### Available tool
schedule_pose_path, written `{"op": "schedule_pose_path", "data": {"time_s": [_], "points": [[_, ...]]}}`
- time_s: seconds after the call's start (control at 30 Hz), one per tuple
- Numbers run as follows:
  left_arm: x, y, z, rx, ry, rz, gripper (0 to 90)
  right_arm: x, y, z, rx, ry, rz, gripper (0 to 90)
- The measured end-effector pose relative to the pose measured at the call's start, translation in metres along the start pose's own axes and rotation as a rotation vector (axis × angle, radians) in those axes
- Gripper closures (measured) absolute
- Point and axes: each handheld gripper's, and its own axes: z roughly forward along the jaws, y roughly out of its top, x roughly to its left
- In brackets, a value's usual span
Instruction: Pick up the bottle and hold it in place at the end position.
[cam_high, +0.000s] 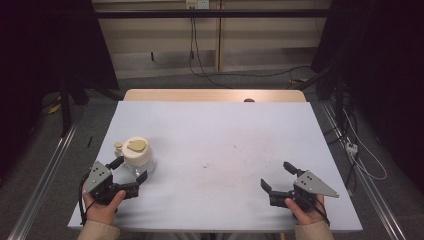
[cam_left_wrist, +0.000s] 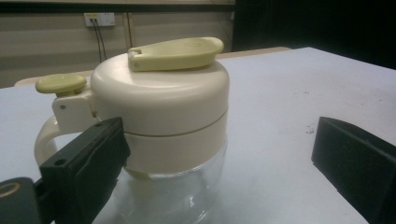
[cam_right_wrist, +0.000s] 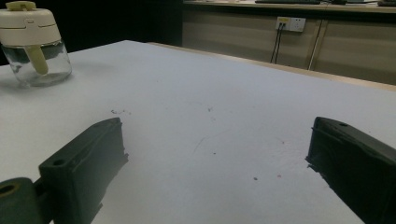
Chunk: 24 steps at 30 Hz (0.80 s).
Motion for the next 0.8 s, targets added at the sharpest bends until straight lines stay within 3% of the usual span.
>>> {"op": "schedule_pose_path", "data": {"time_s": [0.23, 0.43, 0.8], "points": [[0.002, -0.001, -0.001, 0.003, 0.003, -0.005, 2.2, 0.0, 0.0, 0.0, -0.004, -0.003, -0.001, 3.2], [0.007, -0.003, 0.001, 0.034, 0.008, 0.001, 2.4, 0.0, 0.001, 0.0, -0.008, -0.001, -0.005, 3.1], [0.012, -0.007, 0.01, 0.089, 0.078, -0.02, 3.1, 0.0, 0.001, 0.001, -0.009, 0.001, -0.006, 3.2]]}}
